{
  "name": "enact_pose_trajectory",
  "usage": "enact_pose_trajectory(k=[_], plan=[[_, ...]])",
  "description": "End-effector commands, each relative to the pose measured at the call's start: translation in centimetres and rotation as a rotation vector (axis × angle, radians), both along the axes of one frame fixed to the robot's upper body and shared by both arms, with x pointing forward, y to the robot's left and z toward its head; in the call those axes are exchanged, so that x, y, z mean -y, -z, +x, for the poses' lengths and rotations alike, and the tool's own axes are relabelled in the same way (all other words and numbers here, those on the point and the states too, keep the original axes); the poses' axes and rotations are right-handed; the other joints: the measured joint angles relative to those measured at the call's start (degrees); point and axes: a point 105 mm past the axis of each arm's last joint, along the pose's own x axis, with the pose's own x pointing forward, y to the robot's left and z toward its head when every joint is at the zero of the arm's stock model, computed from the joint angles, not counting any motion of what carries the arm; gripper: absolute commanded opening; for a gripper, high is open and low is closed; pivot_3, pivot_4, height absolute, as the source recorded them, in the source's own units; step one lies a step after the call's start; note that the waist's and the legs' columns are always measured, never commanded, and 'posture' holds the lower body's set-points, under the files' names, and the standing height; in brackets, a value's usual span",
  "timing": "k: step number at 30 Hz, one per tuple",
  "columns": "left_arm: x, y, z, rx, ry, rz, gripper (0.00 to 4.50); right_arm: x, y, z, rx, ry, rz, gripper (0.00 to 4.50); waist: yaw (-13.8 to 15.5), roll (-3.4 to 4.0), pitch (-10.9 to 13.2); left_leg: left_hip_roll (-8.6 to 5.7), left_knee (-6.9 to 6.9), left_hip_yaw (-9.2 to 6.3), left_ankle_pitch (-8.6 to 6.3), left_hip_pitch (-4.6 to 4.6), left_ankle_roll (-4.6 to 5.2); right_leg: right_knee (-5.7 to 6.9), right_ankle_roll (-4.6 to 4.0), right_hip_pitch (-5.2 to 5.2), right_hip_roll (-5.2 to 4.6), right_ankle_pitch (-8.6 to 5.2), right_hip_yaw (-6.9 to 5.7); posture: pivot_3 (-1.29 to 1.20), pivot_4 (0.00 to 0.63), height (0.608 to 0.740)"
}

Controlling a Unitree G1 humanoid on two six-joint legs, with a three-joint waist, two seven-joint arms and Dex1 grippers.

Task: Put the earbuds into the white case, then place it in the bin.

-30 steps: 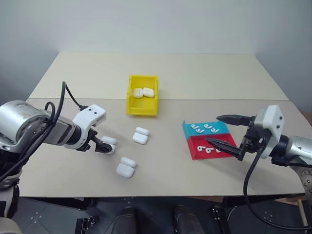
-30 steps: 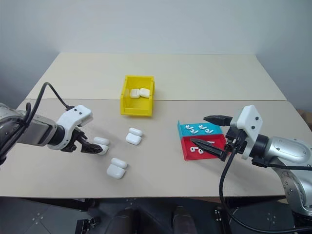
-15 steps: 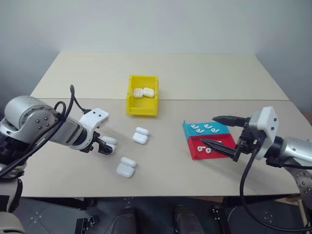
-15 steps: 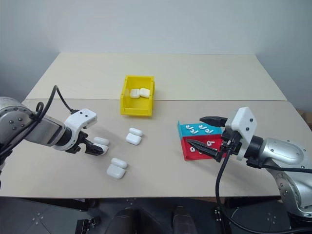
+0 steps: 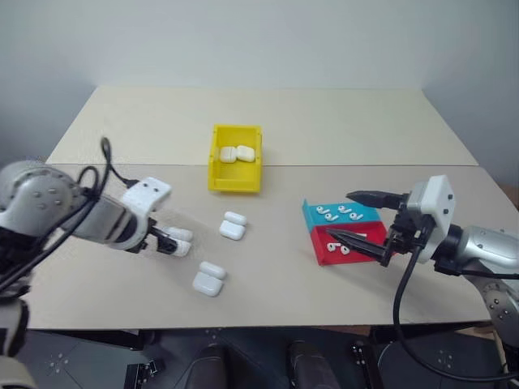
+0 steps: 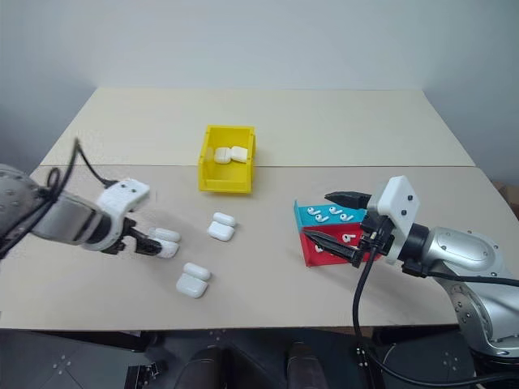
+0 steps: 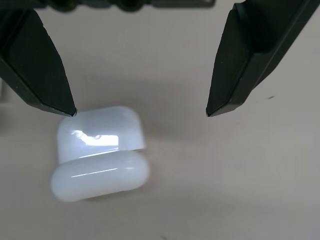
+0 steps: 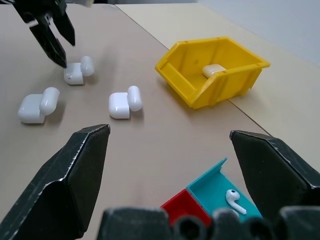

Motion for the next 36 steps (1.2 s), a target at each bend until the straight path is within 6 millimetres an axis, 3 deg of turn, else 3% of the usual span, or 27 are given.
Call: enact_pose_trajectory(k=[1,4,7,10,14,18,24,28,31,33,36], plan=[[2.5,-5.6,-0.1,0.329,0.140,-0.151,4.50,0.0,-1.0,-0.1,0.055,-0.009,0.015,4.48,0.11,0.02,-0.01,-0.01,0.00,0.03,0.01,0.01,-0.02,-0.01,0.00,0.02,-0.02,0.00,0.00,0.00,0.150,0.740],[3.1,-7.5,0.5,0.543,0.161,-0.280,4.50,-0.1,-1.2,0.2,0.063,-0.011,0.019,4.48,0.82,0.10,-0.06,-0.02,-0.13,0.07,0.10,0.14,-0.17,-0.02,-0.02,0.10,-0.04,0.01,-0.03,0.00,0.150,0.740],[4.0,-7.8,0.6,0.637,0.276,-0.363,4.50,-0.2,-1.6,0.5,0.078,-0.015,0.023,4.48,1.15,0.10,-0.05,-0.01,-0.15,0.04,0.17,0.21,-0.29,0.02,-0.08,0.12,0.01,0.05,-0.03,0.00,0.150,0.740],[4.6,-8.0,0.8,0.659,0.379,-0.475,4.50,-0.2,-1.9,0.6,0.086,-0.015,0.024,4.48,1.31,0.08,-0.06,-0.01,-0.14,0.05,0.20,0.21,-0.34,0.01,-0.08,0.14,0.02,0.09,-0.02,0.00,0.150,0.740],[5.6,-9.7,0.2,0.730,0.616,-0.752,4.50,0.0,-2.1,0.6,0.092,-0.012,0.025,4.48,1.42,0.09,-0.07,-0.02,-0.14,0.05,0.19,0.15,-0.32,-0.01,-0.06,0.11,0.00,0.09,-0.03,0.00,0.150,0.740],[6.1,-9.1,-1.0,0.608,0.879,-0.779,4.50,-0.1,-2.1,0.5,0.093,-0.010,0.027,4.48,1.23,0.07,-0.05,-0.02,-0.14,0.03,0.19,0.08,-0.31,-0.03,-0.06,0.07,0.03,0.09,-0.04,0.00,0.150,0.740],[5.3,-8.1,-2.1,0.528,1.109,-0.753,4.50,-0.3,-2.2,0.4,0.095,-0.004,0.033,4.48,0.87,0.07,-0.05,0.01,-0.14,0.04,0.18,0.09,-0.28,-0.03,-0.06,0.06,0.05,0.08,-0.04,0.00,0.150,0.740],[4.3,-7.6,-2.0,0.488,1.117,-0.663,4.50,-0.3,-2.2,0.4,0.092,-0.002,0.035,4.48,0.76,0.07,-0.05,0.02,-0.13,0.04,0.18,0.07,-0.28,-0.03,-0.05,0.06,0.04,0.08,-0.04,0.00,0.150,0.740],[3.3,-7.2,-1.8,0.443,1.100,-0.543,4.50,-0.3,-2.1,0.4,0.088,-0.004,0.037,4.48,0.67,0.07,-0.05,0.04,-0.14,0.03,0.17,0.04,-0.27,-0.03,-0.04,0.03,0.05,0.07,-0.04,0.00,0.150,0.740],[2.5,-6.2,-1.4,0.379,1.097,-0.350,4.50,-0.4,-2.0,0.4,0.084,-0.006,0.039,4.48,0.66,0.06,-0.05,0.04,-0.14,0.04,0.17,0.04,-0.26,-0.03,-0.04,0.02,0.05,0.07,-0.04,0.00,0.150,0.740],[2.3,-4.8,-1.5,0.270,1.084,-0.239,4.50,-0.5,-1.9,0.4,0.082,-0.009,0.042,4.48,0.67,0.06,-0.05,0.03,-0.14,0.07,0.17,0.05,-0.26,-0.04,-0.04,0.03,0.05,0.07,-0.03,0.00,0.150,0.740]])
